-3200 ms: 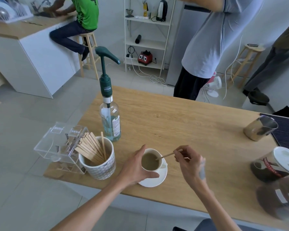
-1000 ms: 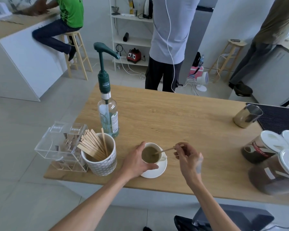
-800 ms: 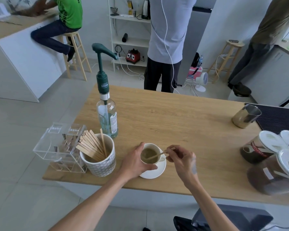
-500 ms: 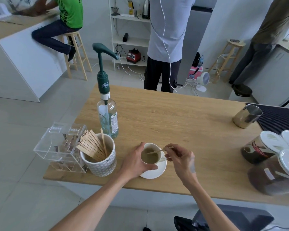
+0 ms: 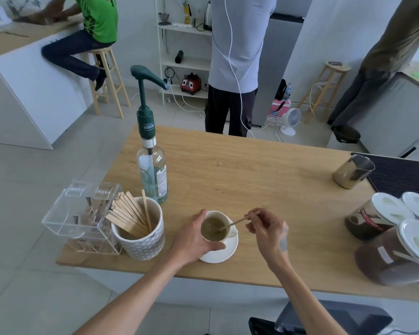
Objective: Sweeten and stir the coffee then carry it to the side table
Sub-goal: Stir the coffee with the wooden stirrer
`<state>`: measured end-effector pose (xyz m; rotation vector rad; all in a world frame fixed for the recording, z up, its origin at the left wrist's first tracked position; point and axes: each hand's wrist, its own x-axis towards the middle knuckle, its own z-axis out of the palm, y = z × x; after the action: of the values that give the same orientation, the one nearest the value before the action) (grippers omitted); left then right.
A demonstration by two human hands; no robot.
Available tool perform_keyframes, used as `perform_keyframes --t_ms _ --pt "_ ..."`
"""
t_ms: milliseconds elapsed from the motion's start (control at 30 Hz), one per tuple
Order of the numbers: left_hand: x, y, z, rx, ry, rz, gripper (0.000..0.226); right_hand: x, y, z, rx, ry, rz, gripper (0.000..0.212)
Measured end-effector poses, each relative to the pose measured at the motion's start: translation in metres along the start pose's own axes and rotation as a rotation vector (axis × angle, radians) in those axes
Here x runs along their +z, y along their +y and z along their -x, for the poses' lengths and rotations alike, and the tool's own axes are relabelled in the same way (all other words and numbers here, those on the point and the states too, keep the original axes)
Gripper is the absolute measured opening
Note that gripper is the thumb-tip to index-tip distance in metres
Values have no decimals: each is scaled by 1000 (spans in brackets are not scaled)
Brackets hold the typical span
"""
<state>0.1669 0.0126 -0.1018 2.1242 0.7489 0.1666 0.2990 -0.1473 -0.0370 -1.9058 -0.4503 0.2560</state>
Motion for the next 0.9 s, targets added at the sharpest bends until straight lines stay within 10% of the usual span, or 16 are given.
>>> perform_keyframes --t_ms 900 --pt "-1 1 0 5 -4 -37 109 0 -9 4 25 -200 -99 15"
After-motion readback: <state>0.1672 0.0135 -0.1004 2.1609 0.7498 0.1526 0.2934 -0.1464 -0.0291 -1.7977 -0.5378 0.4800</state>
